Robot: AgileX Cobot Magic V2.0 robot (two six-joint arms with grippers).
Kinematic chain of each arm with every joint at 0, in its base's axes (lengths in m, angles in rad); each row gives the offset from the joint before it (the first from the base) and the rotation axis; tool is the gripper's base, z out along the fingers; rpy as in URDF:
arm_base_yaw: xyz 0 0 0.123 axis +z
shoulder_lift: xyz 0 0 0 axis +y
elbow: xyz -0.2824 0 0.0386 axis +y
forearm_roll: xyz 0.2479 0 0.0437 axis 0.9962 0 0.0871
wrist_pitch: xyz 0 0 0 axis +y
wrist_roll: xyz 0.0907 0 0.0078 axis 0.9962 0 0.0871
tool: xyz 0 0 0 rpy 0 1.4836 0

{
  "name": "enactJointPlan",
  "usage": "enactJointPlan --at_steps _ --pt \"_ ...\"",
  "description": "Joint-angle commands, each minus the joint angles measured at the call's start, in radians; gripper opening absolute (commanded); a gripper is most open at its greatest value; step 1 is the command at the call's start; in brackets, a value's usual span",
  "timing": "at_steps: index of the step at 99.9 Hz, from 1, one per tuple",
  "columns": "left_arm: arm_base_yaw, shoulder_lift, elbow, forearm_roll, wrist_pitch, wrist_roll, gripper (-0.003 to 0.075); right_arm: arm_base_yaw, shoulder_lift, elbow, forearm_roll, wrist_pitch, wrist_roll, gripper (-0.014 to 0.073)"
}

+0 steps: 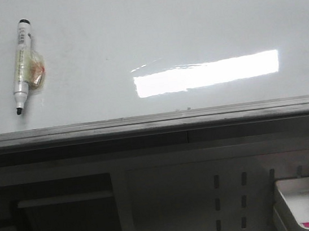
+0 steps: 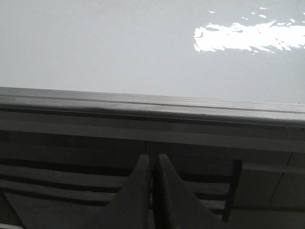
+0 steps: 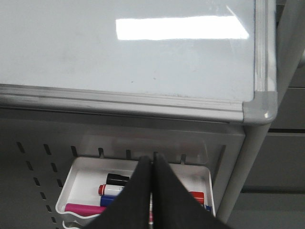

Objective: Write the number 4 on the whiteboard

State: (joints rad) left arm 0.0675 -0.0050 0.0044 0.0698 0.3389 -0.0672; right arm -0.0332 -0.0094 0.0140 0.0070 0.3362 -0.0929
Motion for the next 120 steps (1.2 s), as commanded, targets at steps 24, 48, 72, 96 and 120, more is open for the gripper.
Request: enactJointPlan --at_steps 24,48,72,96,120 --pt "0.004 -0.026 0.033 -0.003 -0.062 0.0 -0.002 -0.005 -0.016 0.02 -0.019 -0.02 -0.003 -0.0064" --pt "0.004 -0.026 0.033 -0.003 -0.062 0.0 -0.002 -0.005 -0.016 0.02 -0.019 -0.02 -0.003 -0.0064" --pt "0.004 -0.026 0.033 -0.003 -0.062 0.0 -0.002 -0.005 -0.016 0.02 -0.019 -0.02 -0.003 -0.0064" --pt "0.004 -0.026 0.033 0.005 -0.064 0.0 -0.002 -0.005 -0.016 0.02 -0.019 -0.026 -0.003 -0.0064" --pt "0.004 -0.026 0.033 0.077 -0.071 0.0 -0.002 -0.005 -0.016 0.02 -0.019 -0.143 -0.003 -0.0064"
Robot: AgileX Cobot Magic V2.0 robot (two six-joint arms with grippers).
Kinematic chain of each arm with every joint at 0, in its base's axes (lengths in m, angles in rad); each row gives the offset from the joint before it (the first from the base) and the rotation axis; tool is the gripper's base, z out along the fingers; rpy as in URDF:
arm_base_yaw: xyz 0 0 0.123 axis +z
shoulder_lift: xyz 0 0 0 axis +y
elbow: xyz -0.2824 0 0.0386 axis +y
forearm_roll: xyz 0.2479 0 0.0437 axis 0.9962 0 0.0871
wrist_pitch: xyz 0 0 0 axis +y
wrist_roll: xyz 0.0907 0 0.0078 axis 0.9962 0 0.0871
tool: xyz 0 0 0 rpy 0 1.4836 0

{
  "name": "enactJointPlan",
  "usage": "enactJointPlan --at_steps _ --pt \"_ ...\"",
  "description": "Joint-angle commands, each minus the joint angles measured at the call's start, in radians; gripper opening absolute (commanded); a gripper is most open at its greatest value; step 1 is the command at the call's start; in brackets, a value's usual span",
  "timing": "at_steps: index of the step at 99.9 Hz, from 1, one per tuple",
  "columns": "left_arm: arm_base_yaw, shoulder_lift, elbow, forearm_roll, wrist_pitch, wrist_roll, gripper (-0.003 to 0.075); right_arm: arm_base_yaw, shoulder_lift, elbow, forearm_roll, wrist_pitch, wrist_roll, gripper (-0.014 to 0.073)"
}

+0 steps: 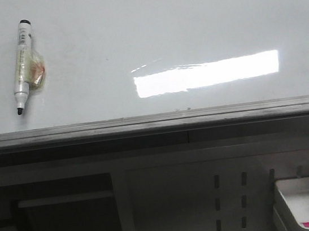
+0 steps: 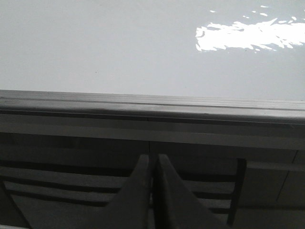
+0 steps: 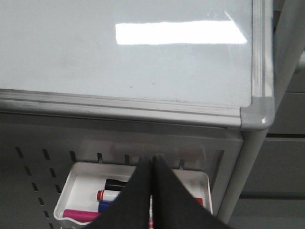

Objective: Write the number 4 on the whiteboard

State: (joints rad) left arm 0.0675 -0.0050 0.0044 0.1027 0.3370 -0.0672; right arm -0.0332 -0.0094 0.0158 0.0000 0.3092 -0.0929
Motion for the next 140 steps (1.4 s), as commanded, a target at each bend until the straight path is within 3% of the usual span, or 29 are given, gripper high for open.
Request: enactJointPlan --at_steps 1,13,37,54,65,85,100,120,127,140 --pt "0.004 -0.026 0.033 0.048 -0.069 0.0 -0.002 -0.005 -0.016 0.018 -0.012 -0.122 -0.003 -0.0064" --pt "0.004 -0.026 0.033 0.071 -0.077 0.0 -0.002 -0.005 -0.016 0.018 -0.012 -0.203 -0.003 -0.0064" --pt "0.004 -0.026 0.033 -0.03 -0.116 0.0 -0.002 -0.005 -0.016 0.018 -0.012 -0.27 -0.003 -0.0064" --pt "0.006 -0.026 0.033 -0.027 -0.25 0.0 -0.002 -0.005 -0.016 0.016 -0.01 -0.329 -0.003 -0.0064" --pt "0.006 -0.026 0.013 -0.01 -0.267 0.0 -0.002 -0.005 -0.016 0.0 0.092 -0.3 -0.001 -0.0064" --pt "0.006 0.05 -0.12 -0.015 -0.119 -0.034 -0.002 -0.001 0.051 -0.079 0.261 -0.207 -0.001 -0.0064" --pt "0.006 0.181 -0.245 0.049 -0.083 -0.034 -0.002 -0.001 0.207 -0.204 0.258 -0.042 -0.006 -0.0064" --pt "0.006 0.262 -0.298 0.153 -0.108 -0.034 -0.0018 -0.001 0.365 -0.275 0.258 -0.064 -0.006 -0.0064" --pt "0.006 0.268 -0.298 0.134 -0.12 -0.034 0.004 -0.001 0.379 -0.272 0.258 -0.056 -0.006 -0.0064" --pt "0.006 0.27 -0.286 0.107 -0.221 -0.034 0.0273 -0.001 0.382 -0.272 0.258 -0.07 -0.006 -0.0064"
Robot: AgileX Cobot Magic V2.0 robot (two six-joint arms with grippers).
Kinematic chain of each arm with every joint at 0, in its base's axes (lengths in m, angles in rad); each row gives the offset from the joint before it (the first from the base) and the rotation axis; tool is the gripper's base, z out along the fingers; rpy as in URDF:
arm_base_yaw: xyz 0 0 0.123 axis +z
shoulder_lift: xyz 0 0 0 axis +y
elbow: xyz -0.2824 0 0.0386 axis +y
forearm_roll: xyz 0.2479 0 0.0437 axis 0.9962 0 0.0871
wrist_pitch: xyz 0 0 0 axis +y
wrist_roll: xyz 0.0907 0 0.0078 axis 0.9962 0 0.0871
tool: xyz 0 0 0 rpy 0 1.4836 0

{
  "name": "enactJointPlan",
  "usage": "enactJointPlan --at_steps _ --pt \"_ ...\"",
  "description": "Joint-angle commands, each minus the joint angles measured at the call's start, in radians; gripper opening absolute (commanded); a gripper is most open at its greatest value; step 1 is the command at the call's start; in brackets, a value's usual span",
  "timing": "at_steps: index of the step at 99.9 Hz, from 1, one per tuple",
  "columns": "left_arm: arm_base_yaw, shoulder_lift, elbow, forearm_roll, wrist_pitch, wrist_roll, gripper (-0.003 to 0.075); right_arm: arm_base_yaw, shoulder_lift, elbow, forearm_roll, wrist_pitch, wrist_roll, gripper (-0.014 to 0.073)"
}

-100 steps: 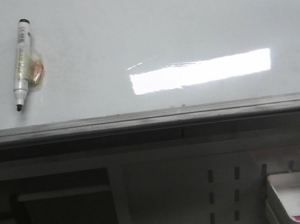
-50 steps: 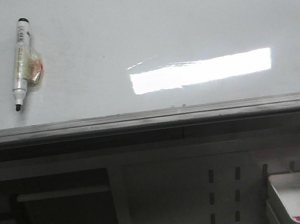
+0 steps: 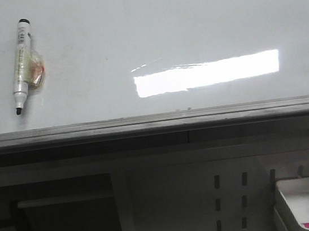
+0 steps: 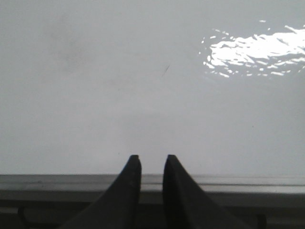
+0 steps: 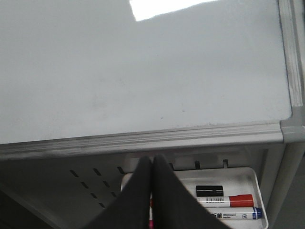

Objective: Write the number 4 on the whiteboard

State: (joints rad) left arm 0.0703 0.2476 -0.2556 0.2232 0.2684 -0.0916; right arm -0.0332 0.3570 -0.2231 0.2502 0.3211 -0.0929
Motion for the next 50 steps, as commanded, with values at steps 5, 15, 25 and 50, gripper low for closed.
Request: enactJointPlan --at_steps 5,15,25,50 --pt "0.003 0.017 -0.009 -0.023 -0.232 -0.009 0.033 -0.001 0.015 -0.033 0.008 -0.087 -0.006 -0.0064" --pt "0.001 0.026 0.026 -0.033 -0.407 -0.009 0.0358 -0.001 0.015 -0.033 0.008 -0.076 -0.006 -0.0064" --pt "-0.025 0.053 0.032 -0.031 -0.448 -0.009 0.0358 -0.001 0.015 -0.033 0.008 -0.061 -0.006 -0.0064" --pt "-0.215 0.213 0.022 -0.056 -0.49 -0.129 0.0355 -0.001 0.015 -0.033 0.008 -0.064 -0.006 -0.0064"
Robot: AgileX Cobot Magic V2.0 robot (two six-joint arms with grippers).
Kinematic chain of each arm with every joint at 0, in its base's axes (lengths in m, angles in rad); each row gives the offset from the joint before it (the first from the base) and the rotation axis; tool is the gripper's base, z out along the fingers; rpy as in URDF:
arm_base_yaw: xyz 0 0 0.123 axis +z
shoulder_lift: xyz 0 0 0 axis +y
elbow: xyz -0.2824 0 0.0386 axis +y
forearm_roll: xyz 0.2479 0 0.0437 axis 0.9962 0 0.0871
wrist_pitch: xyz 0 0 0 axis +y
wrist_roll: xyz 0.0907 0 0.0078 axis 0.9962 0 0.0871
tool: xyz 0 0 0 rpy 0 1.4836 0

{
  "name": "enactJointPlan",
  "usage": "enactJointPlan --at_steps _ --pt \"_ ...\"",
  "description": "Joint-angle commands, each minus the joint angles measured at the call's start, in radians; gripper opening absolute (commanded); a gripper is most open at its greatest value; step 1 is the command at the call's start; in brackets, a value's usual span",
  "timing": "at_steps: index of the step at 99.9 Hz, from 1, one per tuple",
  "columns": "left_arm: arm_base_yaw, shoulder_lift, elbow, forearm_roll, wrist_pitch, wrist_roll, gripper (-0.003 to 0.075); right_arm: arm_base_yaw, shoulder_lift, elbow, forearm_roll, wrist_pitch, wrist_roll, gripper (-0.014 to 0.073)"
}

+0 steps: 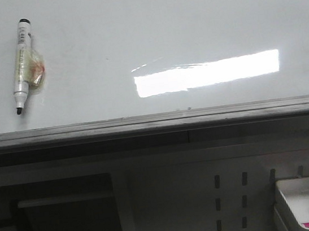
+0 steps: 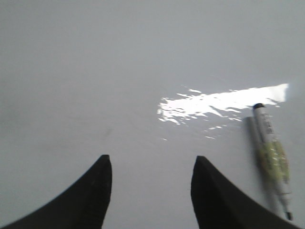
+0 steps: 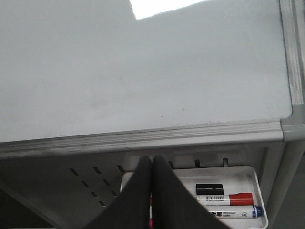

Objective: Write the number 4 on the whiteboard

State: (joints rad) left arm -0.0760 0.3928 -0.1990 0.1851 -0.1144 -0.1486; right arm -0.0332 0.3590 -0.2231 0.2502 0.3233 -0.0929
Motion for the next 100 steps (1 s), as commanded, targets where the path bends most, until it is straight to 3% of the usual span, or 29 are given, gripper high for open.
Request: enactJointPlan --at_steps 1,21,34,51,75,100 --pt "-0.083 0.074 -0.035 -0.018 -0.11 -0.073 0.0355 -0.001 0.013 -0.033 0.008 -0.066 -0.006 -0.0064" --pt "-0.285 0.316 -0.056 -0.018 -0.239 -0.077 0.0356 -0.001 0.013 -0.033 0.008 -0.066 -0.006 -0.0064" --pt "-0.358 0.477 -0.095 -0.088 -0.274 -0.077 0.0359 -0.001 0.013 -0.033 0.008 -0.066 -0.006 -0.0064" --pt "-0.375 0.672 -0.173 -0.121 -0.378 -0.077 0.0359 -0.001 0.013 -0.033 0.008 -0.064 -0.006 -0.0064" --pt "-0.375 0.84 -0.261 -0.122 -0.377 -0.112 0.0403 -0.001 0.013 -0.033 0.008 -0.064 -0.006 -0.0064" --pt "-0.375 0.926 -0.283 -0.16 -0.371 -0.112 0.0398 -0.001 0.013 -0.033 0.008 -0.066 -0.006 -0.0064"
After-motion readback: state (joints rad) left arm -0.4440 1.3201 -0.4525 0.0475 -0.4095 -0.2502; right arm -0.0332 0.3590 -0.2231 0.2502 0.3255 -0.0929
